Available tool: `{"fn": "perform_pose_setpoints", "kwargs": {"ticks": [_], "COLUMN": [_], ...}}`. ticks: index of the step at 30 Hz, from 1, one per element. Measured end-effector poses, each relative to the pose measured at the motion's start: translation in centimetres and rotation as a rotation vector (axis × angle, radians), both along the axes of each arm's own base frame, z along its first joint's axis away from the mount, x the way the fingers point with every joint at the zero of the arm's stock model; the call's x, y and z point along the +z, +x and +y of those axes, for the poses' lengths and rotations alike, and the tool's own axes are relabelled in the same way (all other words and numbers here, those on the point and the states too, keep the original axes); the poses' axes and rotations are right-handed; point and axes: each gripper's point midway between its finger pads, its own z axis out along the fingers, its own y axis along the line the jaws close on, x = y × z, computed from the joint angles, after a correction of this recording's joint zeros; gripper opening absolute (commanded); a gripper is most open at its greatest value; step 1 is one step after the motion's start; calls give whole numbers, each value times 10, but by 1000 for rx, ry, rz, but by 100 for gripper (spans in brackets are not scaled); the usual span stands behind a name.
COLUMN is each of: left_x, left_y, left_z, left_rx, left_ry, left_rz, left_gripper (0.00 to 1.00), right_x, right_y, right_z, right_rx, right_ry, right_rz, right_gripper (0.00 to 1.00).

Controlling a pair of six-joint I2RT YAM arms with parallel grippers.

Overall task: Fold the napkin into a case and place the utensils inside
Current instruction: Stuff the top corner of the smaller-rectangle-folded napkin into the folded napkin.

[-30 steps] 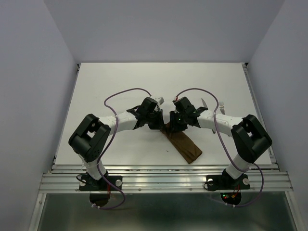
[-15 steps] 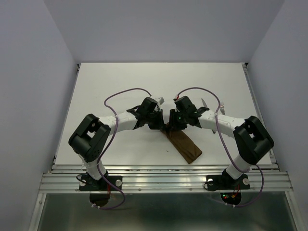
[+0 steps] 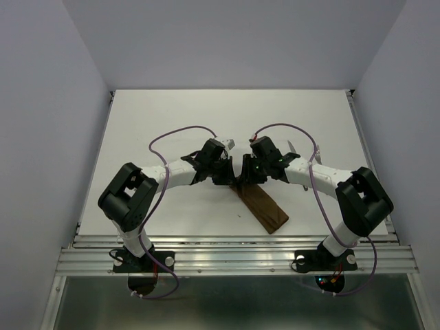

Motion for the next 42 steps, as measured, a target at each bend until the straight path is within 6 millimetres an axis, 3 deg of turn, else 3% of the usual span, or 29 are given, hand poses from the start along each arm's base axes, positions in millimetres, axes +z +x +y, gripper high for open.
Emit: {"fn": "perform_pose_setpoints", "kwargs": {"ticks": [21, 24, 31, 42], "left_x": [0, 0, 0, 0], "left_y": [-1, -1, -1, -1], "left_z": [0, 0, 0, 0], "left_rx": [-11, -12, -14, -14], "left_ry": [-2, -1, 0, 1], "left_rz": [-2, -3, -5, -5], "left_gripper": [0, 0, 0, 0], "right_x": [8, 7, 7, 4], "right_y": [6, 6, 10, 6], "right_z": [4, 4, 1, -3], "right_rx": [-16, -16, -51, -78], "right_ry": [16, 16, 9, 7], "right_rz": [-16, -16, -19, -12], "right_gripper": [40, 36, 2, 1]}}
